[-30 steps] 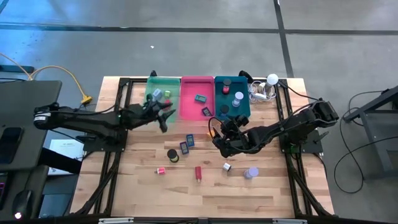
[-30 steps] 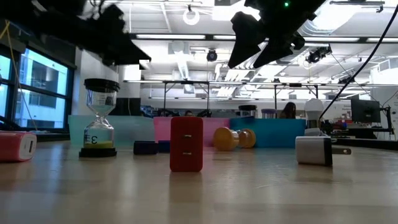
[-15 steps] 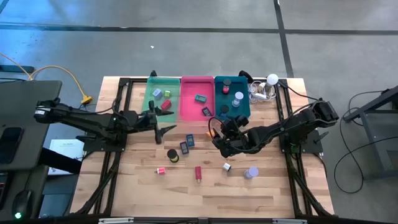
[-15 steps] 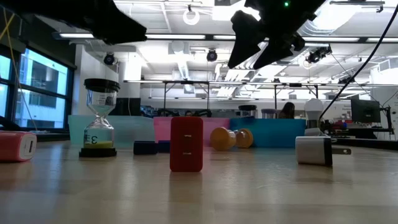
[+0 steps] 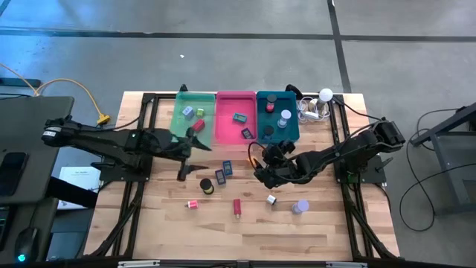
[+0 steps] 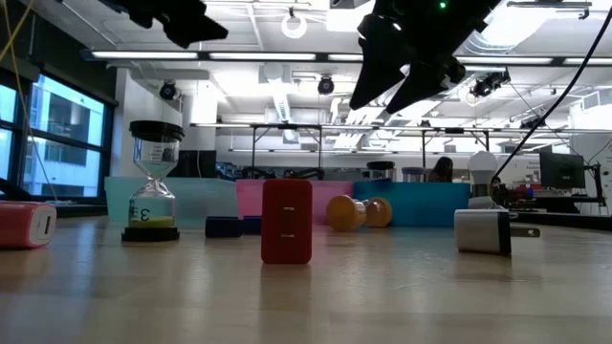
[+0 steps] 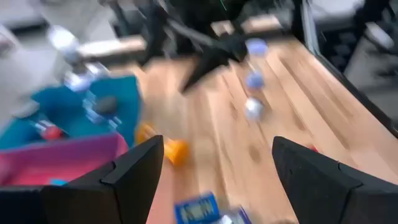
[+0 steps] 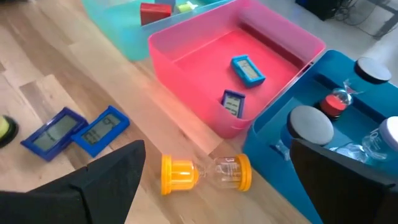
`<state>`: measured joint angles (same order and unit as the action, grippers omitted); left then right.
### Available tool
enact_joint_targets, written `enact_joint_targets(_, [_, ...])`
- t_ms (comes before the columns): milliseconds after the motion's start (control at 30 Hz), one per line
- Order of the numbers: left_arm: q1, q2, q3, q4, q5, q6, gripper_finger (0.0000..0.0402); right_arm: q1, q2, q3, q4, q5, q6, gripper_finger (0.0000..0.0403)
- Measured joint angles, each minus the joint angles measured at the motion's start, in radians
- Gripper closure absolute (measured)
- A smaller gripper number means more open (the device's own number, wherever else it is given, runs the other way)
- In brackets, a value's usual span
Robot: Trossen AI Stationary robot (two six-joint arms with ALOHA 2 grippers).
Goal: Pick & Place Office items
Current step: Put the light blue digital clock into the pink bin
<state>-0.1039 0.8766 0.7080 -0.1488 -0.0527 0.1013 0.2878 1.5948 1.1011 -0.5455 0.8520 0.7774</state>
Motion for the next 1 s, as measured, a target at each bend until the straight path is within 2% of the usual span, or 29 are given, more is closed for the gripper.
enact_joint_targets(100, [0.01,0.082,0.077,-0.108,0.083,0.048,0.0108,0.0,0.0,0.0,-0.001,-0.017,-0.019,0.0014])
enact_joint_targets(233, [0.04,0.202,0.171,-0.283,0.19,0.189,0.0108,0.0,0.0,0.0,-0.003,-0.019,-0.021,0.0014])
enact_joint_targets(333, [0.073,0.3,0.217,-0.356,0.228,0.282,0.0108,0.0,0.0,0.0,-0.01,-0.02,-0.017,0.0014])
enact_joint_targets(533, [0.13,0.424,0.265,-0.359,0.232,0.443,0.0108,0.0,0.0,0.0,-0.016,-0.032,-0.015,0.0014])
enact_joint_targets(1000, [0.288,0.532,0.298,-0.304,0.243,0.615,0.0108,0.0,0.0,0.0,-0.025,-0.041,-0.014,0.0014])
